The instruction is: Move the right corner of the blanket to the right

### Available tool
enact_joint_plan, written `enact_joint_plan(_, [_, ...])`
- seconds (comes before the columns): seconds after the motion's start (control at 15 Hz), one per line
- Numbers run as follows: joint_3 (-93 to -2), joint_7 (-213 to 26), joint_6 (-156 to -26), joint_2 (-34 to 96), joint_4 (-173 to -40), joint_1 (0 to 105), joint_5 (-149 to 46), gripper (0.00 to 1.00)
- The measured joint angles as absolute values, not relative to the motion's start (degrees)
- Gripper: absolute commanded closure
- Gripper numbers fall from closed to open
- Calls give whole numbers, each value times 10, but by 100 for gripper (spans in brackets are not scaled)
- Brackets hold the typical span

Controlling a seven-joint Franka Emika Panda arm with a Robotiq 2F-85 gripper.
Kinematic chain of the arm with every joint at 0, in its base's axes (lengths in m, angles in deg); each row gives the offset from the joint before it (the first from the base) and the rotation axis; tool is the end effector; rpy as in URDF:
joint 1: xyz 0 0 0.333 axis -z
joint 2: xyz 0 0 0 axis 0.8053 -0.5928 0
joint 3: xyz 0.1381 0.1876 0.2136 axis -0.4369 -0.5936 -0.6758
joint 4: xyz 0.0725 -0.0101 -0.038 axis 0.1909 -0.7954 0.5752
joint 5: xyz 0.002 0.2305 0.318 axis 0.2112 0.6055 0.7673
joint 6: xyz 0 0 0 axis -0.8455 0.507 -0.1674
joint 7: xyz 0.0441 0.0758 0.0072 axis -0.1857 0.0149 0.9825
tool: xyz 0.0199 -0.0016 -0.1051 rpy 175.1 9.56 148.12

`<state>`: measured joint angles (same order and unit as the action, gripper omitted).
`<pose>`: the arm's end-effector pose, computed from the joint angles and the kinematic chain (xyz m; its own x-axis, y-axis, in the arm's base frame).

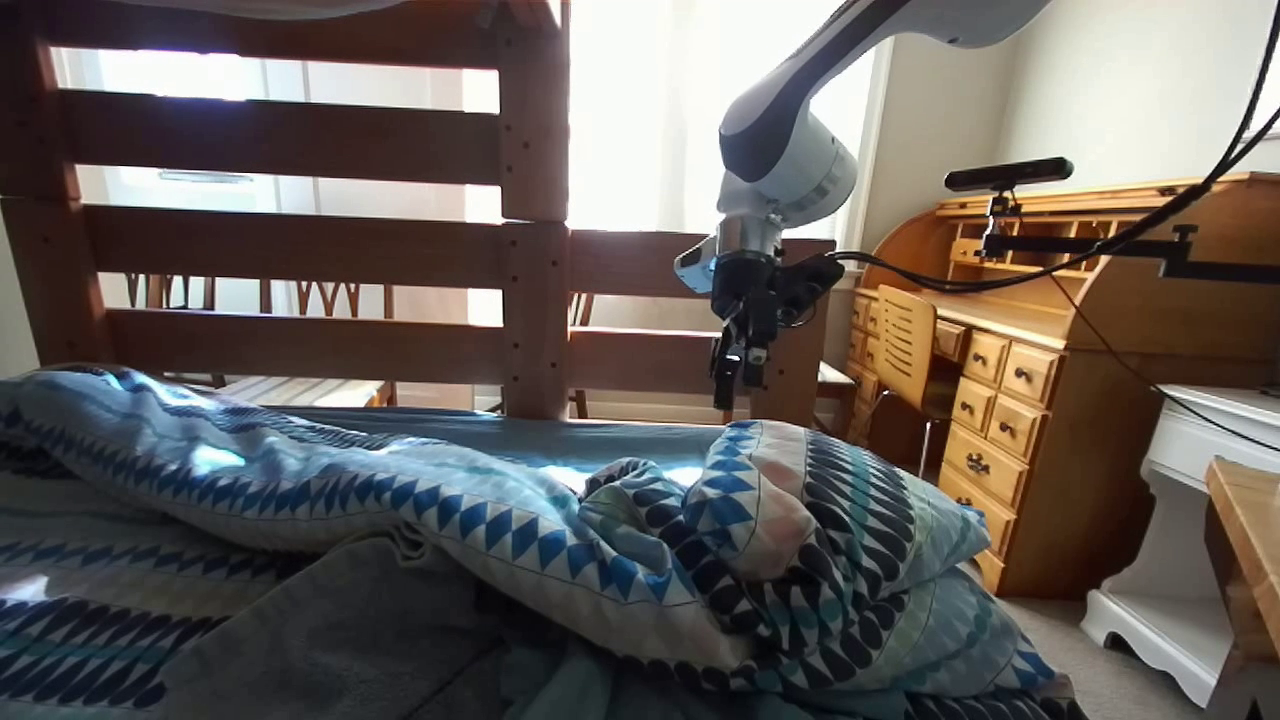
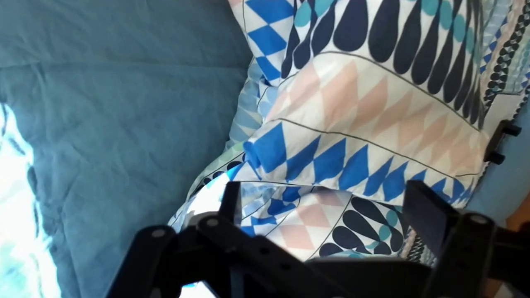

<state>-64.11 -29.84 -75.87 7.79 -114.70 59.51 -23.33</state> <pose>0.6188 0.0895 0.1645 0.6933 0.7069 0.1399 0.6480 -0.5266 -0.5503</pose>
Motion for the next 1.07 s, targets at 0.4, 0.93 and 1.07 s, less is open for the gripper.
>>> enact_joint_plan(0.4, [-640,-298,-846,75,-1184,592,-235,0])
enact_joint_plan(0.93, [-643,-298,-828,66,-1199,594,-242,50])
enact_joint_plan(1.07, [-647,-297,-810,66,-1199,596,-242,64])
